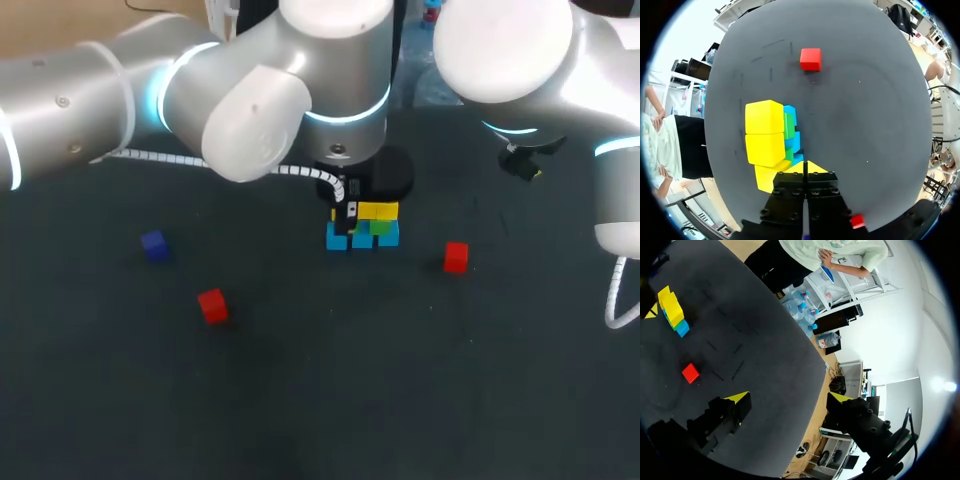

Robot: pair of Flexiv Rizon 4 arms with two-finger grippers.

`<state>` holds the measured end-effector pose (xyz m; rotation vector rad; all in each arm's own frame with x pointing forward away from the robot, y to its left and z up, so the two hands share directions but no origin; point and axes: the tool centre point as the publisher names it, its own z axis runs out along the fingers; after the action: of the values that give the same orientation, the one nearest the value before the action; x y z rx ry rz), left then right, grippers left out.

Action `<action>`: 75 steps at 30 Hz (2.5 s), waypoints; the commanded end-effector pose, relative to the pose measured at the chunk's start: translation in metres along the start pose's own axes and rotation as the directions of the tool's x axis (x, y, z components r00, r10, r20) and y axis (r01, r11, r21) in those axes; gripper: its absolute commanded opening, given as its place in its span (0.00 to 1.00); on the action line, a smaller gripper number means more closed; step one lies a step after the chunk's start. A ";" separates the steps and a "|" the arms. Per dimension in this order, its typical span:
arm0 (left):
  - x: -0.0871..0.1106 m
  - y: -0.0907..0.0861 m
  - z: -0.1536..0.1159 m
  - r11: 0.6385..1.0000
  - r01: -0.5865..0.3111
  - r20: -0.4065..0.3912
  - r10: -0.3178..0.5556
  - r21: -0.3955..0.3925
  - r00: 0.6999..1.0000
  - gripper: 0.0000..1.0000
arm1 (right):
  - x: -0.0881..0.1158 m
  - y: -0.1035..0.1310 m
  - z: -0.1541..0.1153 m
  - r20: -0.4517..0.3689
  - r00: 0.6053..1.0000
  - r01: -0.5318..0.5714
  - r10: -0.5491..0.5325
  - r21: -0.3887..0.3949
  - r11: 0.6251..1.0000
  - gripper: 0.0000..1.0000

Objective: Place the blue cubes, place green cubes on the blue cubes, place the yellow cubes on the green cubes, then place the red cubes on the yellow cubes, and place purple cube on the red cubes.

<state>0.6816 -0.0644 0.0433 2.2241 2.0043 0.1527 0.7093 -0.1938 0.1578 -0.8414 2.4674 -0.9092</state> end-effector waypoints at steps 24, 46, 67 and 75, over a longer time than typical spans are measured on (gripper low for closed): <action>-0.001 0.006 0.001 1.000 0.001 0.013 -0.001 -0.010 1.000 0.00 | 0.001 0.000 0.001 0.004 1.000 -0.001 0.001 0.001 1.000 1.00; -0.002 0.008 0.003 1.000 0.002 0.018 -0.002 -0.021 1.000 0.00 | 0.001 0.000 0.001 0.004 1.000 -0.001 0.001 0.001 1.000 1.00; -0.002 0.011 0.003 1.000 -0.003 0.019 0.004 -0.028 1.000 0.00 | 0.001 0.000 0.001 0.004 1.000 -0.001 0.001 0.001 1.000 1.00; -0.001 0.011 0.003 1.000 -0.004 0.019 0.004 -0.029 1.000 0.00 | 0.001 0.000 0.001 0.004 1.000 -0.001 0.001 0.001 1.000 1.00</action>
<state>0.6916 -0.0668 0.0423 2.2021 1.9767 0.1604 0.7093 -0.1938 0.1578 -0.8414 2.4674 -0.9092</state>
